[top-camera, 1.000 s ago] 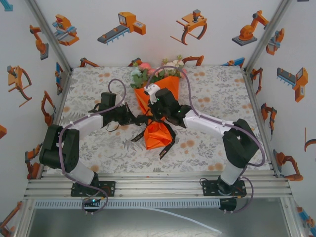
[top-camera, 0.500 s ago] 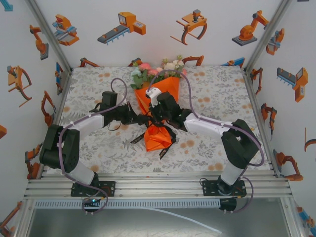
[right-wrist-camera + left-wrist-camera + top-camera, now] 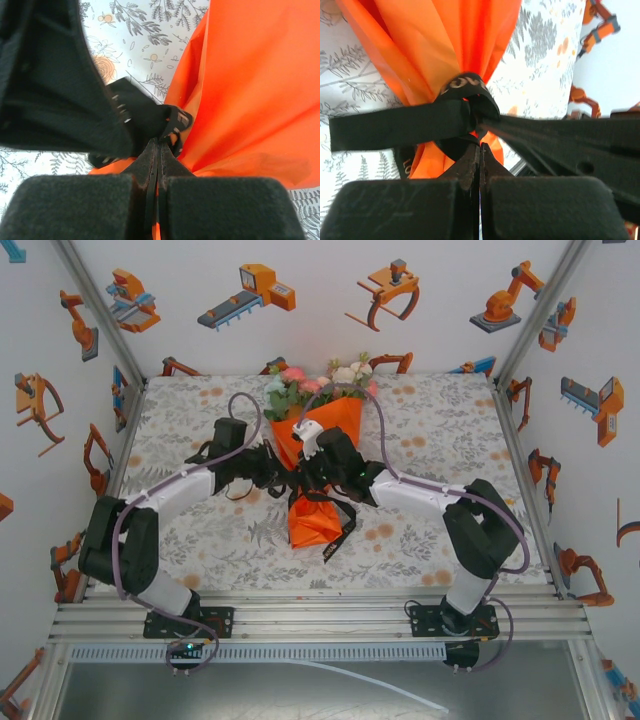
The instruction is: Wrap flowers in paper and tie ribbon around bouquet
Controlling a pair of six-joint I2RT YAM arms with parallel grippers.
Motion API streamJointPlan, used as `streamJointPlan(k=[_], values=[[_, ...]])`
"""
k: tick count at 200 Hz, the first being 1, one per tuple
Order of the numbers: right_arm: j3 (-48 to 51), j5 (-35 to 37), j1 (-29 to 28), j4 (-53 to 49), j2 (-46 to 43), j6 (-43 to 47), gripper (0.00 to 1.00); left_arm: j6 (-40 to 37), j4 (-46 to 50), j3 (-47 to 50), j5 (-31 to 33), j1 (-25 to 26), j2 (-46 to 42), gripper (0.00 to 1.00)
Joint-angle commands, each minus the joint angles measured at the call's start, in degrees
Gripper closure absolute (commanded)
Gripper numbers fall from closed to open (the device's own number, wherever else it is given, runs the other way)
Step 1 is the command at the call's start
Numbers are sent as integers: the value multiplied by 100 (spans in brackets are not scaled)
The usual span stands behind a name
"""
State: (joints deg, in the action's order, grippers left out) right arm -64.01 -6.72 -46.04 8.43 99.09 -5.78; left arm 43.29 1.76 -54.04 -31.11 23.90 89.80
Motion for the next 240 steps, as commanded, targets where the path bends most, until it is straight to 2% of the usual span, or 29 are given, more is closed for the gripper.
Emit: streamJointPlan(k=[1,18,81,97,110,119,131,161,179,203,220,240], values=[[118,-264,15,286,-159,-90,100,875,-537,-104,94,-77,352,100],[177,-378,16,328,-201,-68,100,1215,-1037,-21,9,-73,475,100],[199,-646,16,506,-137,-69,100,1249,-1080,-33,-157,-27,747,100],[187,-399,16,462,-151,-93,100,1041,-685,-110,35,0,767,100],[214,154,16,326,-216,-106,100,801,-342,-112,269,9,698,100],[180,664,16,74,-253,-107,95,673,-177,-74,428,-6,592,100],[102,1233,29,-366,-280,-66,81,520,-111,-23,496,-24,439,100],[233,1590,109,-689,-552,-166,69,250,-57,139,342,-41,97,100],[175,1366,111,-999,-791,-420,62,199,-162,303,215,-18,-58,100],[424,726,72,-913,-1199,-1269,56,205,-7,396,270,9,-141,100],[729,410,-102,-574,-1434,-1759,56,332,-12,471,319,13,-201,100],[1056,365,-561,254,-1415,-1991,56,650,-125,491,255,36,-210,100]])
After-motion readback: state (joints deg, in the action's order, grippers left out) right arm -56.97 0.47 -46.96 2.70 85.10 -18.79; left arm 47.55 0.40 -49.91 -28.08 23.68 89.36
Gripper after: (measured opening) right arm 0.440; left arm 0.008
